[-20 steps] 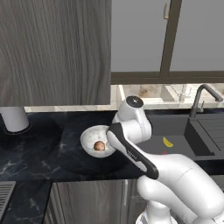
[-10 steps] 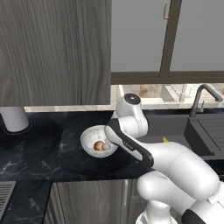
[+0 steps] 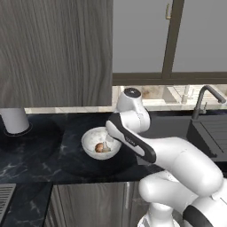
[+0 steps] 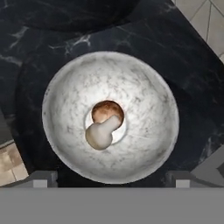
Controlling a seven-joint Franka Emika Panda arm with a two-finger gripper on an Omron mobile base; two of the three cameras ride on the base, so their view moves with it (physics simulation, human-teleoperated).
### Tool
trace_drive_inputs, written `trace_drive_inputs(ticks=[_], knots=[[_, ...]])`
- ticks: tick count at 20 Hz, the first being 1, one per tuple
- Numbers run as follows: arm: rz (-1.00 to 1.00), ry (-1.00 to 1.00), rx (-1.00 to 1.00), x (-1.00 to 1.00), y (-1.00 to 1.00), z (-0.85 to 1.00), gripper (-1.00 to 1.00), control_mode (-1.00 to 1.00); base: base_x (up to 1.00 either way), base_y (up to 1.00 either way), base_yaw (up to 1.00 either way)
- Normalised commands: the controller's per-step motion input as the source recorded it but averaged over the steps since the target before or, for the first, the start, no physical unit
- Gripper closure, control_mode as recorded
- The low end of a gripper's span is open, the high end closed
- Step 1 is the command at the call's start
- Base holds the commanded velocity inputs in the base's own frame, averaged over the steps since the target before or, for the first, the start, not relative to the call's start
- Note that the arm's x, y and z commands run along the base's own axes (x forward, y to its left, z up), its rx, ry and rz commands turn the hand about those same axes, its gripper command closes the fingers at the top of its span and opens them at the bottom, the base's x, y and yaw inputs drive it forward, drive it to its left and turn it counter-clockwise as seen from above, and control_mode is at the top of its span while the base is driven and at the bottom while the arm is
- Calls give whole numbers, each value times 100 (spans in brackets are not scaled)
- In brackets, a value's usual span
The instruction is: Pick the mushrooms from the cabinet and place them in one bowl. Pick the lemon wedge from the sink and place it in the other bowl.
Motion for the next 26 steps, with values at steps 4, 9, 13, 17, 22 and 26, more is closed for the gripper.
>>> trace_drive_inputs(ticks=[4,9,13,17,22,26], knots=[[0,0,3,-28,-33,30,-100,-100,0,0,0],[0,-4,5,-35,-35,21,-100,-100,0,0,0],[0,-11,7,-65,-24,1,-100,-100,0,0,0],[-8,-7,4,-67,-21,10,-100,-100,0,0,0],[-23,-1,0,-54,-22,13,-100,-100,0,0,0],[-30,4,0,-18,-22,11,-100,-100,0,0,0]])
